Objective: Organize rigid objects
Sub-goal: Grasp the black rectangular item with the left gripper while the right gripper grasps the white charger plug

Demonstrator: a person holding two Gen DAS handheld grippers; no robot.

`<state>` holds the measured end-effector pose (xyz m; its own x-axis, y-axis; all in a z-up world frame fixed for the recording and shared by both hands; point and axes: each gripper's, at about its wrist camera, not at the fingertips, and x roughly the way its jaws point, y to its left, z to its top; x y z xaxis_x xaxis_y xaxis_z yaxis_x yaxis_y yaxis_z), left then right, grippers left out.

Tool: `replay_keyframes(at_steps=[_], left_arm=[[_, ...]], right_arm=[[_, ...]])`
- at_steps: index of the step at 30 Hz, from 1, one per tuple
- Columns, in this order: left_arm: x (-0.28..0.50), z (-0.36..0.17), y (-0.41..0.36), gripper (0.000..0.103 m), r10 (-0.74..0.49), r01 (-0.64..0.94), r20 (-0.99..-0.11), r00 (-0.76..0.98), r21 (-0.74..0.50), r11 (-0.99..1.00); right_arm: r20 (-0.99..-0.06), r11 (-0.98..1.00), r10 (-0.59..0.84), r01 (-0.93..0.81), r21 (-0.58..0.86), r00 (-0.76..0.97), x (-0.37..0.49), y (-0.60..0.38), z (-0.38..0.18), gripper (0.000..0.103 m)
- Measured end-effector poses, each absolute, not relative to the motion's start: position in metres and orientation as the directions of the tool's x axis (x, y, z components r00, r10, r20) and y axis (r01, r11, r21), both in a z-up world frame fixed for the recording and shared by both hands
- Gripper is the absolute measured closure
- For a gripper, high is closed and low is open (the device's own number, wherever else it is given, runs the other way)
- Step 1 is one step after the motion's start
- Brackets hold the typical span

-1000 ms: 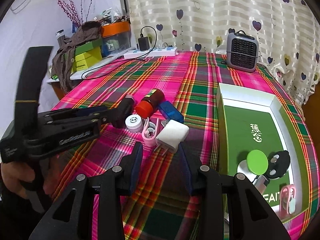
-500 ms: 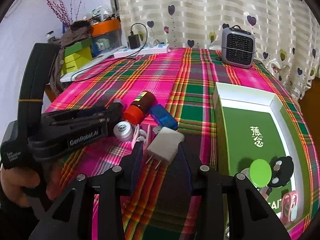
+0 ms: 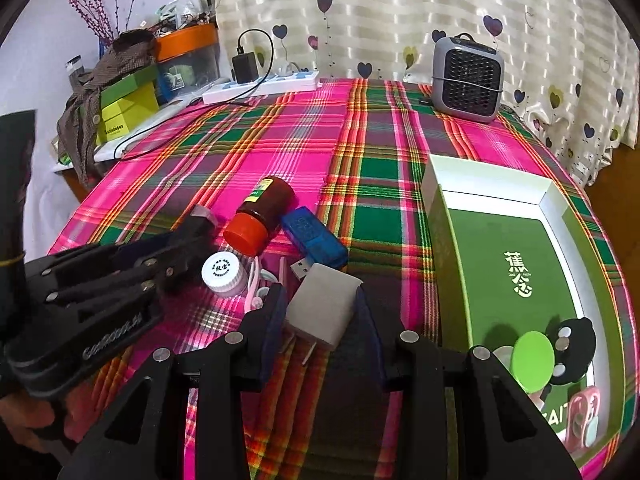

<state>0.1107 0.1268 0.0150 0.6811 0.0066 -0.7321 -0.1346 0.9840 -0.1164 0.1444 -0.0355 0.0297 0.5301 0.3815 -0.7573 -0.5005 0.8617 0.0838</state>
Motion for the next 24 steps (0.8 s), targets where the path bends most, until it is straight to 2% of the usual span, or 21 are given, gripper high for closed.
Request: replay_keyframes(at_steps=[13, 24], left_arm=[[0.093, 0.017, 0.134, 0.077, -0.012, -0.125, -0.719, 0.694, -0.138, 0.983], [0.098, 0.010, 0.135, 0.077, -0.048, -0.105, -0.742, 0.669, -0.158, 0.982]], right_arm=[[-0.779, 0.861, 0.348, -0.506, 0.046, 0.522, 0.148, -0.033, 0.030, 0.065], [-0.786, 0.853, 0.326, -0.521, 0.006, 0.526, 0.148, -0.029, 0.028, 0.065]])
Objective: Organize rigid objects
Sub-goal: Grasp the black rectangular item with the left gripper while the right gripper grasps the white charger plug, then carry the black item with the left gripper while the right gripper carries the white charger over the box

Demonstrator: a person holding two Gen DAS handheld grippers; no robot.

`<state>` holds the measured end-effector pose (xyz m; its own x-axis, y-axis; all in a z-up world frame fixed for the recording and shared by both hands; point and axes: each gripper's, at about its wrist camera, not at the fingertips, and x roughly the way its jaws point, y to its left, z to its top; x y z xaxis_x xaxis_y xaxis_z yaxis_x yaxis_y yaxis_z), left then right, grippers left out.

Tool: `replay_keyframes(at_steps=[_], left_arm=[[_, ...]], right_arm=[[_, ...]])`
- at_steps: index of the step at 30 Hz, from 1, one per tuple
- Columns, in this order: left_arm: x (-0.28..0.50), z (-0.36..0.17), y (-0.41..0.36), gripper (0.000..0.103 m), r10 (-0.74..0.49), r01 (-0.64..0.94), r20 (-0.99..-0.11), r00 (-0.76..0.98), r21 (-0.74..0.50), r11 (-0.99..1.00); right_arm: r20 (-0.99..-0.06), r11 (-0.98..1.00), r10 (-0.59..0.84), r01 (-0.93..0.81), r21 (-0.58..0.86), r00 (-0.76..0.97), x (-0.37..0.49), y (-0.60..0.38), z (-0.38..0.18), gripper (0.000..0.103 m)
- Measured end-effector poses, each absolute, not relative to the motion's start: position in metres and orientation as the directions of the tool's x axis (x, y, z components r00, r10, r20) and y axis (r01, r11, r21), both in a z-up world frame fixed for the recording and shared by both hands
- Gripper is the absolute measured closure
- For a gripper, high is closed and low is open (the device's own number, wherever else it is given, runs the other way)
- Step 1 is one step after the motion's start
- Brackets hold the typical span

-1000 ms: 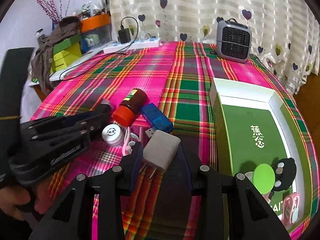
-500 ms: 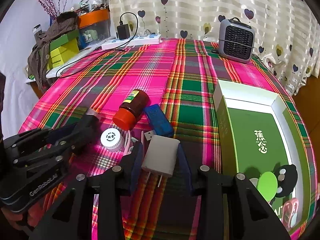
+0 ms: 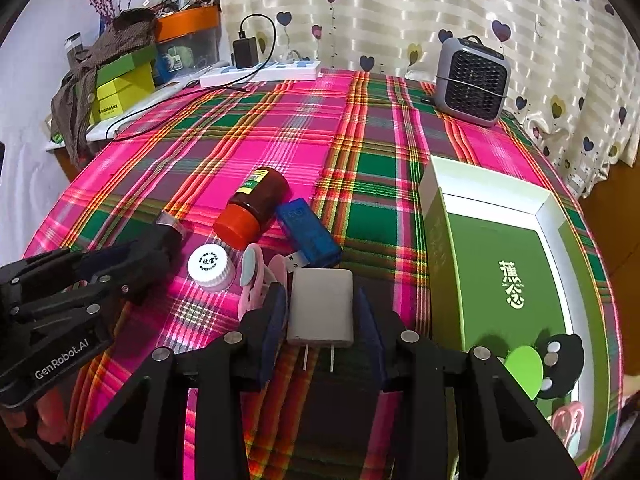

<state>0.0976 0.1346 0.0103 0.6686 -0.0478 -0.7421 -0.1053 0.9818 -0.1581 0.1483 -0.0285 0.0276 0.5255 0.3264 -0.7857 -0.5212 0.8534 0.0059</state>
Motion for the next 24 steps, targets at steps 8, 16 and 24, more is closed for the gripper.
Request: replay_keyframes(at_steps=[8, 16, 24], left_arm=[[0.100, 0.008, 0.136, 0.077, -0.053, -0.102, -0.756, 0.652, -0.156, 0.982], [0.099, 0.009, 0.137, 0.078, -0.065, -0.099, -0.748, 0.661, -0.173, 0.980], [0.088, 0.017, 0.129, 0.078, -0.043, -0.086, -0.716, 0.697, -0.142, 0.986]], right_arm=[[-0.817, 0.827, 0.294, -0.561, -0.044, 0.496, 0.146, -0.024, 0.019, 0.065], [-0.801, 0.815, 0.337, -0.580, -0.016, 0.495, 0.141, -0.025, 0.017, 0.069], [-0.768, 0.812, 0.395, -0.582, 0.036, 0.504, 0.131, -0.036, 0.026, 0.069]])
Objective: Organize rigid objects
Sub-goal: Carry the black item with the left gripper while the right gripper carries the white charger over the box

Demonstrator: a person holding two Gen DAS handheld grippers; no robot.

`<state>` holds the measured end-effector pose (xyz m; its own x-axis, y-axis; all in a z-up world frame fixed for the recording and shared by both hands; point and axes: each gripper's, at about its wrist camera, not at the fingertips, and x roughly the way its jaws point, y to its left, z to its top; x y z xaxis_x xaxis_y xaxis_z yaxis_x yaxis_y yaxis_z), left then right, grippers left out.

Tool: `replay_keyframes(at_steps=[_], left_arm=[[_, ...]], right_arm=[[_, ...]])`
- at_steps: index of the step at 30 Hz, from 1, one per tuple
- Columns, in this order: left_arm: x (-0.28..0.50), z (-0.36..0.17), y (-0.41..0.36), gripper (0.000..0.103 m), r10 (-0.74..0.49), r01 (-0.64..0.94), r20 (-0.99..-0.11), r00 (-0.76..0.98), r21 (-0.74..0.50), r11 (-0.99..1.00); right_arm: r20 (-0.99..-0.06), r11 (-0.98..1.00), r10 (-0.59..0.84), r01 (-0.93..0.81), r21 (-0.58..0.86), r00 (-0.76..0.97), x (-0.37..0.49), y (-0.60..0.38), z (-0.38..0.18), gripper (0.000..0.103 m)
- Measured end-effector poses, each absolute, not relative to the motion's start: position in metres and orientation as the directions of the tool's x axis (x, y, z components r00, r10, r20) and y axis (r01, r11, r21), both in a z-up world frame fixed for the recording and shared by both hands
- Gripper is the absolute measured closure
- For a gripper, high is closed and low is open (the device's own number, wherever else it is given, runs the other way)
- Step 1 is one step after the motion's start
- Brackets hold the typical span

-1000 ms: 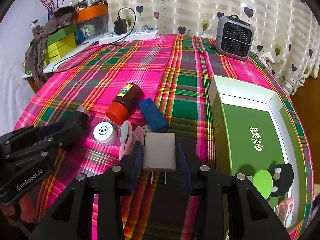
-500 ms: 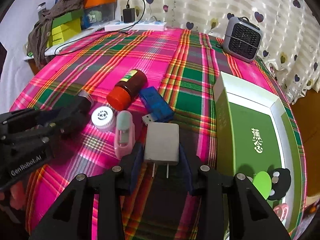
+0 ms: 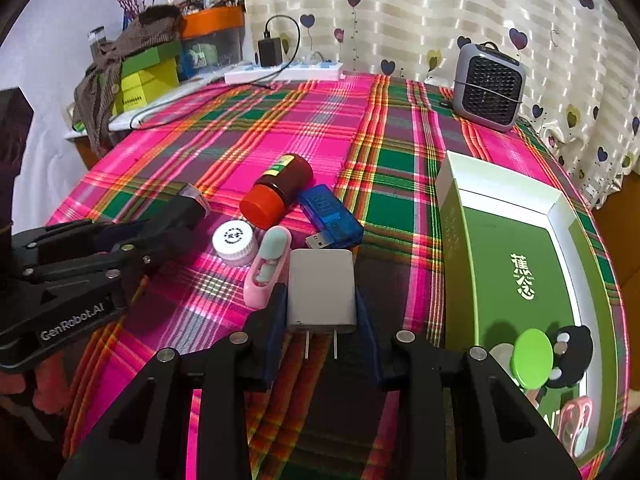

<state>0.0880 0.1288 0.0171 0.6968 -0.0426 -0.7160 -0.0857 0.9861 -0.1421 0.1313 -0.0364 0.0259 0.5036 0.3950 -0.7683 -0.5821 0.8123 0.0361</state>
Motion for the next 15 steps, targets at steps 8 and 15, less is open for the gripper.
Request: replay_keyframes(at_steps=[8, 15], left_arm=[[0.073, 0.023, 0.124, 0.078, -0.051, -0.095, -0.692, 0.720, -0.171, 0.981], [0.064, 0.036, 0.108, 0.078, -0.073, -0.065, -0.664, 0.744, -0.180, 0.981]], right_arm=[[-0.728, 0.790, 0.471, -0.605, 0.097, 0.498, 0.117, -0.047, 0.035, 0.069], [-0.686, 0.775, 0.519, -0.620, 0.125, 0.510, 0.104, -0.060, 0.046, 0.069]])
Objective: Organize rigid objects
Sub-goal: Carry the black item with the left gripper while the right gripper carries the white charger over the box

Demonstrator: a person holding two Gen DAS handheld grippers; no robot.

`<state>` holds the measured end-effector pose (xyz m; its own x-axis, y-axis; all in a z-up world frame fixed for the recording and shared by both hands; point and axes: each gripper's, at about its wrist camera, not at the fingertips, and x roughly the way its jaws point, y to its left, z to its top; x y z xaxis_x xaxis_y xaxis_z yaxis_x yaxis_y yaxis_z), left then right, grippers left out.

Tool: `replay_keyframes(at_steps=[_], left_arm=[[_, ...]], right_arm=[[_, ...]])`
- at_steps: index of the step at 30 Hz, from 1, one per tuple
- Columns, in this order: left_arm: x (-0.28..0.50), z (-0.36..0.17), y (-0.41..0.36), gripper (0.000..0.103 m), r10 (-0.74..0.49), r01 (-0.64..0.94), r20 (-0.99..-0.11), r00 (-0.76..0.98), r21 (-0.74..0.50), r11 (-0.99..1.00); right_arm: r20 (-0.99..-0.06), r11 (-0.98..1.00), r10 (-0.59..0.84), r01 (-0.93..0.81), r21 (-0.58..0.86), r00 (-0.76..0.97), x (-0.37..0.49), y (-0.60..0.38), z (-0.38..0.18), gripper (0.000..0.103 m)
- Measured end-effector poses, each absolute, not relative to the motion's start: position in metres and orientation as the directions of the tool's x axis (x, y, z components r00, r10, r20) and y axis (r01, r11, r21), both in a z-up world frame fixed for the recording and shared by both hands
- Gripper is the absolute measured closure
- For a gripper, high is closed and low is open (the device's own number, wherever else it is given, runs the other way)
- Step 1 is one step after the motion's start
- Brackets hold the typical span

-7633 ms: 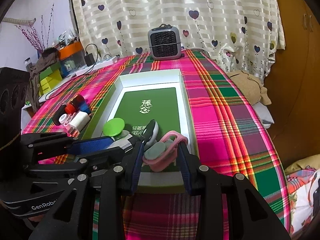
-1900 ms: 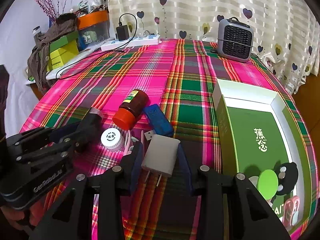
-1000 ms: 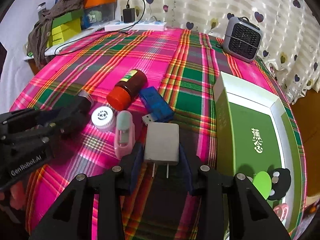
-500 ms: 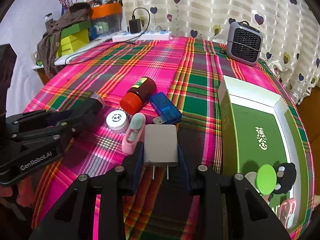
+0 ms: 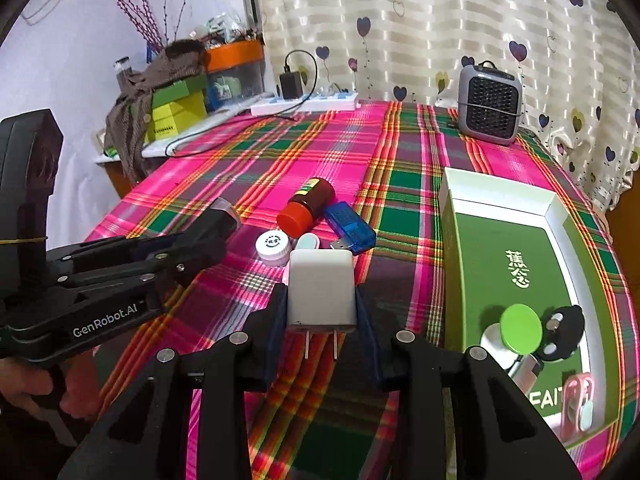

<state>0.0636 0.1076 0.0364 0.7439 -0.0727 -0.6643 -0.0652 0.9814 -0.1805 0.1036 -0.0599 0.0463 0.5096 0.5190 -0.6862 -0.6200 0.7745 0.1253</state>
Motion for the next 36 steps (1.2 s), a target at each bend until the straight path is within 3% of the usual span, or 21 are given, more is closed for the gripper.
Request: replay_keyframes(at_steps=[36], left_arm=[[0.055, 0.049, 0.051, 0.078, -0.164, 0.047, -0.638, 0.753, -0.196, 0.979]], right_arm=[[-0.615, 0.777, 0.564, -0.607, 0.169, 0.551, 0.091, -0.107, 0.058, 0.068]])
